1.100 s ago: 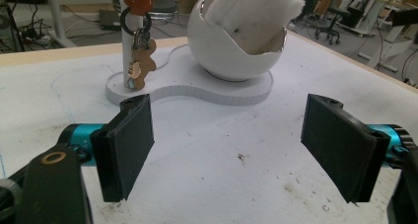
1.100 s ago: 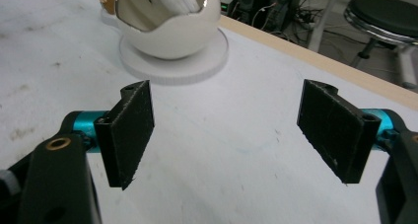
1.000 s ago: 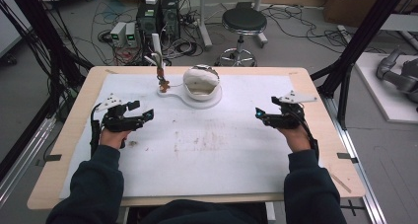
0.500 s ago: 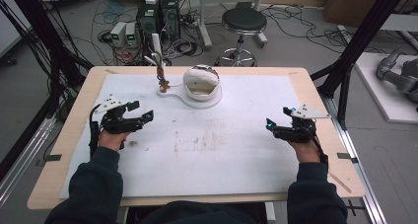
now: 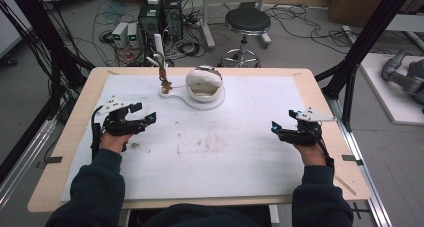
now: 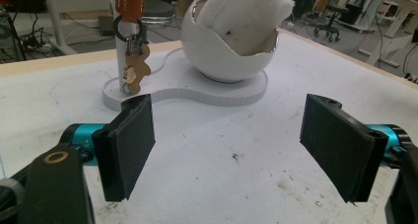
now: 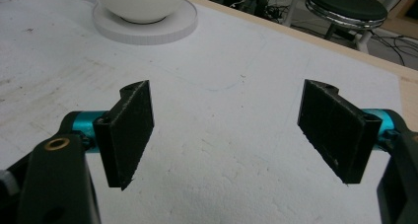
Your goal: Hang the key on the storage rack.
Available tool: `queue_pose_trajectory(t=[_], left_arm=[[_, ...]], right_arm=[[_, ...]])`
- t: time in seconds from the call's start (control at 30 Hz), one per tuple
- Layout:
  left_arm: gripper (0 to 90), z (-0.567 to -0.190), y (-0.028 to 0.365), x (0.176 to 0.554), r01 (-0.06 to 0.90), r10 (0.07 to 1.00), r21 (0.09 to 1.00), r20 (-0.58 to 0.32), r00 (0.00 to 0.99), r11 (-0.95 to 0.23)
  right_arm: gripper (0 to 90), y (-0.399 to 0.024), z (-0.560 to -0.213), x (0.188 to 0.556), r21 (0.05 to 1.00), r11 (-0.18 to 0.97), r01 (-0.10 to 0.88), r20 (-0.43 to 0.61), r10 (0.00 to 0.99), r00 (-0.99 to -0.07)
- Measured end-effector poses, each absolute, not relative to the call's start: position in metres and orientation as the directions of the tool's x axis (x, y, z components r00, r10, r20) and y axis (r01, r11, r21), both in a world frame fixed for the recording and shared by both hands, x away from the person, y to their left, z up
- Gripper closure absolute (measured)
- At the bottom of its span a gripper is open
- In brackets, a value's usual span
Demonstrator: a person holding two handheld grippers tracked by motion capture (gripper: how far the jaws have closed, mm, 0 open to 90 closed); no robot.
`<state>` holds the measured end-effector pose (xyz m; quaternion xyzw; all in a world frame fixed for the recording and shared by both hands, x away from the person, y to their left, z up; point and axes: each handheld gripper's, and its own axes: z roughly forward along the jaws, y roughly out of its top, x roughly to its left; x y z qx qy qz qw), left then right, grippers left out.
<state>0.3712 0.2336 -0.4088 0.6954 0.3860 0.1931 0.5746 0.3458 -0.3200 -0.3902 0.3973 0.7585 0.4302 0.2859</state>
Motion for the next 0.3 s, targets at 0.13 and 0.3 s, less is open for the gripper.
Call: queue_pose_trajectory(t=[0.13, 0.3], left_arm=[[21.0, -0.4099, 0.2328, 0.372, 0.32, 0.759, 0.946, -0.173, 0.628, -0.049], [21.0, -0.4108, 0.2332, 0.3731, 0.323, 0.762, 0.945, -0.174, 0.623, -0.049]], right_arm=[[22.0, -0.3206, -0.3904, 0.3461, 0.88, 0.31, 0.36, -0.088, 0.85, -0.519], [22.0, -0.3212, -0.391, 0.3473, 0.881, 0.305, 0.362, -0.082, 0.851, -0.518]])
